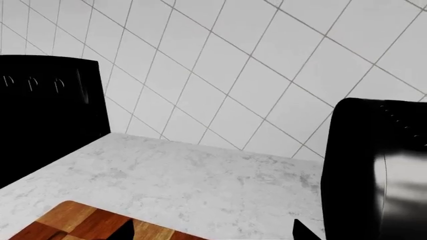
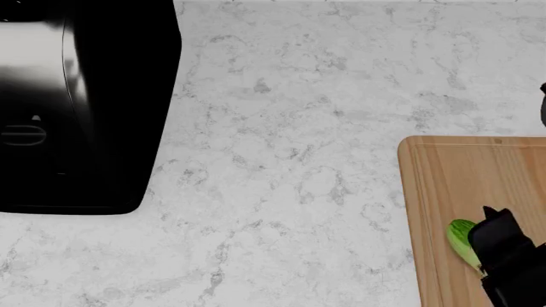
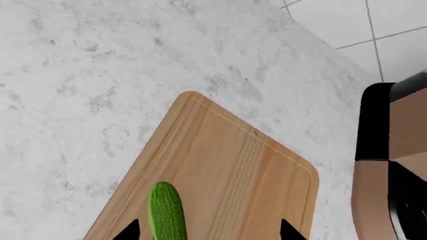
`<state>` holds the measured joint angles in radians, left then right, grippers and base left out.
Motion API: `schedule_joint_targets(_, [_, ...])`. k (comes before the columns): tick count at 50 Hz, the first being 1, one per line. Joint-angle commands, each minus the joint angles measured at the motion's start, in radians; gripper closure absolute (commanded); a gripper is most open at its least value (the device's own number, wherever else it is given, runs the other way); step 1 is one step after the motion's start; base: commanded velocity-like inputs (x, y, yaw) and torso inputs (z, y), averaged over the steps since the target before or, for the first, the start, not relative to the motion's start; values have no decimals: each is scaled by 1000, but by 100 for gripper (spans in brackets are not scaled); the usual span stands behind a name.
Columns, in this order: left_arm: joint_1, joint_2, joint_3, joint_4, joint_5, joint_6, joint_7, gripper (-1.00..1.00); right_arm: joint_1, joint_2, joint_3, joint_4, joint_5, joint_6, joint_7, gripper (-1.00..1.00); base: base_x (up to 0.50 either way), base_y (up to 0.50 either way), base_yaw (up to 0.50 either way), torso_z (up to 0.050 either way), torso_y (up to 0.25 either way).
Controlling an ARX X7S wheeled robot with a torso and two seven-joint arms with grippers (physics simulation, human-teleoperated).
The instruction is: Place the pickle and the onion on separate cutting boards.
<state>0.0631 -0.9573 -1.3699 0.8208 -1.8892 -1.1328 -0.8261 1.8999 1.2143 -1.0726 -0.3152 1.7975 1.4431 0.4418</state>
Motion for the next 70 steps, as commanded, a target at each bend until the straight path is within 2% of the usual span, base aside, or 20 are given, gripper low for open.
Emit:
schedule_joint_targets(1, [7,9,-18,2,-20,14,10,-100,22,34,42,-25,89,-135,76,-100,0,0,0,0,0])
schedule_joint_targets(4, [1,16,-23,2,2,5,27,-100,-15,62,52,-62,51,-214,99,-100,0,0,0,0,0])
schedule_joint_targets(11, [7,1,-16,8,-29,23,2,-100,-165,170,59,-176,106,-552,163,-100,0,0,0,0,0])
schedule_joint_targets(16, [5,-9,-13,0,-37,43,-30,-100,-256,248,46,-309,66,-806,194,-100,0,0,0,0,0])
schedule_joint_targets(20, [-16,-32,39,12,-1,60,-28,-100,-272,253,47,-358,31,-876,223,-100,0,0,0,0,0])
schedule_joint_targets(21, [-18,-73,42,-6,-25,81,-53,-100,-266,255,54,-359,40,-891,233,-100,0,0,0,0,0])
schedule_joint_targets(23, [-21,-128,7,-30,-65,99,-94,-100,-255,256,65,-357,53,-885,236,-100,0,0,0,0,0])
schedule_joint_targets(24, [-19,-180,-27,-50,-98,97,-122,-100,-233,255,77,-359,32,-848,263,-100,0,0,0,0,0])
schedule_joint_targets(25, [-19,-199,-41,-59,-117,100,-135,-100,-217,248,86,-365,10,-814,272,-100,0,0,0,0,0])
schedule_joint_targets(27, [-20,-254,-61,-75,-147,106,-158,-100,-188,252,113,-364,57,-824,283,-100,0,0,0,0,0])
schedule_joint_targets(32, [-29,-308,1,-82,-110,174,-144,-100,-170,252,130,-376,85,-814,295,-100,0,0,0,0,0])
schedule_joint_targets(36, [-37,-394,27,-115,-110,241,-152,-100,-171,258,136,-360,78,-837,296,-100,0,0,0,0,0])
schedule_joint_targets(45, [-32,-467,95,-159,-74,382,-114,-100,-145,240,158,-344,94,-800,308,-100,0,0,0,0,0])
schedule_joint_targets(52, [0,-493,174,-194,-9,503,-94,-100,-131,216,165,-328,93,-769,318,-100,0,0,0,0,0])
schedule_joint_targets(58, [9,-532,202,-224,8,557,-85,-100,-120,210,174,-314,94,-752,326,-100,0,0,0,0,0])
schedule_joint_targets(64, [19,-613,222,-261,9,620,-70,-100,-105,202,184,-300,92,-728,330,-100,0,0,0,0,0])
schedule_joint_targets(70, [2,-613,210,-281,34,616,-13,-100,-98,204,190,-291,87,-712,326,-100,0,0,0,0,0])
